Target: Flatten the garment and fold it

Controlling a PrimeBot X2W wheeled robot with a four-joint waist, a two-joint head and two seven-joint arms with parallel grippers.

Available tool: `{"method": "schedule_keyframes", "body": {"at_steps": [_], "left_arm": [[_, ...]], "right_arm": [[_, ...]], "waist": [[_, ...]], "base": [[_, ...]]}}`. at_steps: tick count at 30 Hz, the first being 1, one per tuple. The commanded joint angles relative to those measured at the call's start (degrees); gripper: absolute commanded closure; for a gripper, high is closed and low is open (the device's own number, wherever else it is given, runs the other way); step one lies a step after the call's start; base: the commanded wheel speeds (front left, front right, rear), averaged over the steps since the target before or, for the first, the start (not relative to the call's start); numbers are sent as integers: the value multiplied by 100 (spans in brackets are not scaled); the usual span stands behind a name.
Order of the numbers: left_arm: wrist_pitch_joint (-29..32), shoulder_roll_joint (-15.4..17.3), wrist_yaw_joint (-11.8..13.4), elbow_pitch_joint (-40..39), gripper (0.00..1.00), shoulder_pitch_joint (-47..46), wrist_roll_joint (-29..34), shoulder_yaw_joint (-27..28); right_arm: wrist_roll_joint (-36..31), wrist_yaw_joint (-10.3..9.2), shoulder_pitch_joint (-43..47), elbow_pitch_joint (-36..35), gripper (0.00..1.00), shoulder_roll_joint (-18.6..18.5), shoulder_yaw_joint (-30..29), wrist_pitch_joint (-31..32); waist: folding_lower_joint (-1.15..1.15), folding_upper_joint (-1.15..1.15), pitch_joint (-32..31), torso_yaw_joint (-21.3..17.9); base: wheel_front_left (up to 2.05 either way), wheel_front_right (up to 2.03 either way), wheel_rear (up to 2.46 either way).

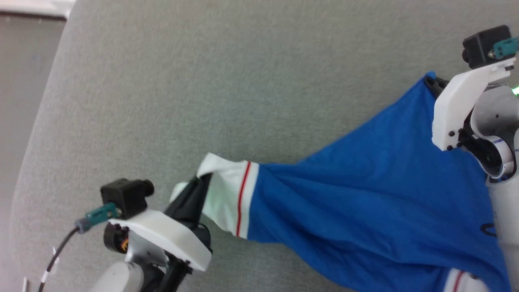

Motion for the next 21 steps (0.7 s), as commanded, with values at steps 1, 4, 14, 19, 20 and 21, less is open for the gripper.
{"method": "schedule_keyframes", "body": {"at_steps": [1,4,14,19,20,21], "left_arm": [[-50,16,67,-12,100,-130,18,87],[-13,51,214,38,100,-331,56,244],[402,339,368,744,100,-2242,794,334],[655,318,140,1506,100,-3464,1060,186],[703,312,85,1688,100,-3701,1108,154],[760,321,25,1875,100,-3936,1177,105]], "right_arm": [[57,-4,84,-79,100,47,-64,-161],[99,-4,166,-179,100,138,-204,-539],[63,-4,-113,-195,100,349,-306,-1259],[-14,-4,-669,-6,100,382,-228,-1317],[-24,-4,-807,55,100,403,-211,-1313],[-38,-4,-955,124,100,428,-204,-1314]], "waist": [[-1,-1,-632,-466],[-1,-1,-1000,-677],[-1,-1,-1916,-1231],[-1,-1,-2089,-1396],[-1,-1,-2103,-1426],[-1,-1,-2116,-1456]], "base": [[0,0,0],[0,0,0],[0,0,0],[0,0,0],[0,0,0],[0,0,0]]}}
